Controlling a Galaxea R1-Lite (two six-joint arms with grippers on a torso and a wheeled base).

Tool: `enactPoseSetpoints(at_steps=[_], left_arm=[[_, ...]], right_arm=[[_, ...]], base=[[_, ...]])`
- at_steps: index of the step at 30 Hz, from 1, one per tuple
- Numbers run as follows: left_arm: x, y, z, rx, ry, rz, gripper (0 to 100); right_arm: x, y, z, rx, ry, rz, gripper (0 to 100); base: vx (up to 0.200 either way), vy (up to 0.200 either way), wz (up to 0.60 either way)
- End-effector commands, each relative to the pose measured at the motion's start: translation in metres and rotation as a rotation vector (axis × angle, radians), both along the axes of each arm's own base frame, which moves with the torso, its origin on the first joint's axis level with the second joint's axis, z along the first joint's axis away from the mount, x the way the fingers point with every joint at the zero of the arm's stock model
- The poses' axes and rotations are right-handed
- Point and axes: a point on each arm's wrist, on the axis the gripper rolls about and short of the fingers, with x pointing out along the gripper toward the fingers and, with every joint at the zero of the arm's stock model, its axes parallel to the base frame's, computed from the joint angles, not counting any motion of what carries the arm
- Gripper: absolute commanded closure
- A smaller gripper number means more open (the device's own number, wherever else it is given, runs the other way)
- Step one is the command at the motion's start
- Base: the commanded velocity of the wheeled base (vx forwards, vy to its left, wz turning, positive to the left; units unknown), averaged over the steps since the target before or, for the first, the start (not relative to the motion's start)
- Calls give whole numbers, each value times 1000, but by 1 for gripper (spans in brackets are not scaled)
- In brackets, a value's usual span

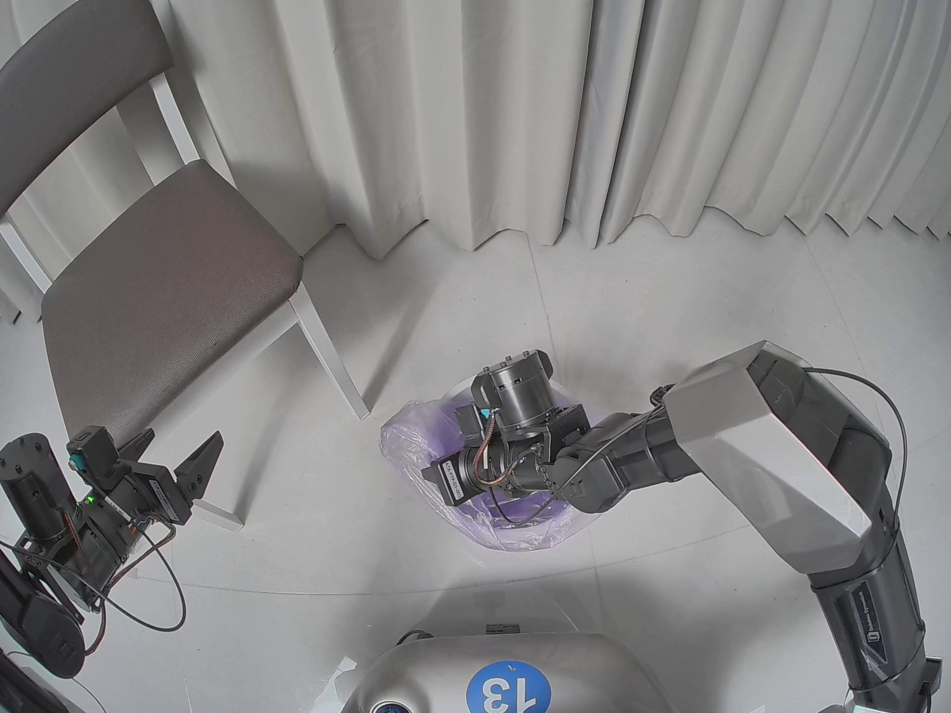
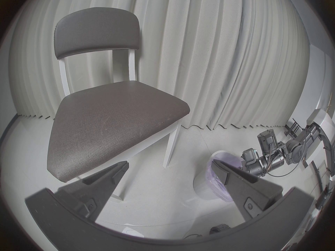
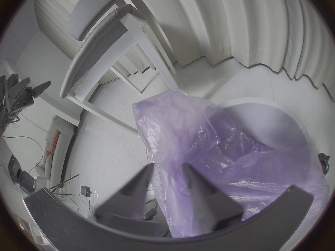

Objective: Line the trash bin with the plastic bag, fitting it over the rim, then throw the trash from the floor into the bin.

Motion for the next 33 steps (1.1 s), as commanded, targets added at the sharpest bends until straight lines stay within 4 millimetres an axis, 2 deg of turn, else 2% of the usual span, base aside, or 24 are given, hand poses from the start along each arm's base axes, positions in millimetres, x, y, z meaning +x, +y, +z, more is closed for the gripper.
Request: enactPoseSetpoints(at_steps=[1,6,11,17,28,29,33], left_arm=[[-2,1,-4,1,22,5,0],[-4,1,-2,1,12,8,0],[-6,3,2,2,-9,17,0],[-9,5,4,2,-15,26,0],[-9,5,4,2,-11,28,0],[-9,6,4,2,-11,31,0],[-10,8,5,2,-14,42,0]], right_arm=[[1,1,4,7,-10,-3,0],[5,-4,9,11,-22,-13,0],[12,-11,2,-3,-17,-29,0],[26,-20,-19,-19,-1,-57,0],[38,-16,-32,-11,-7,-67,0],[39,-16,-33,-12,-6,-67,100],[40,-14,-33,-12,2,-67,100]], base=[[0,0,0],[0,0,0],[0,0,0],[0,0,0],[0,0,0],[0,0,0],[0,0,0]])
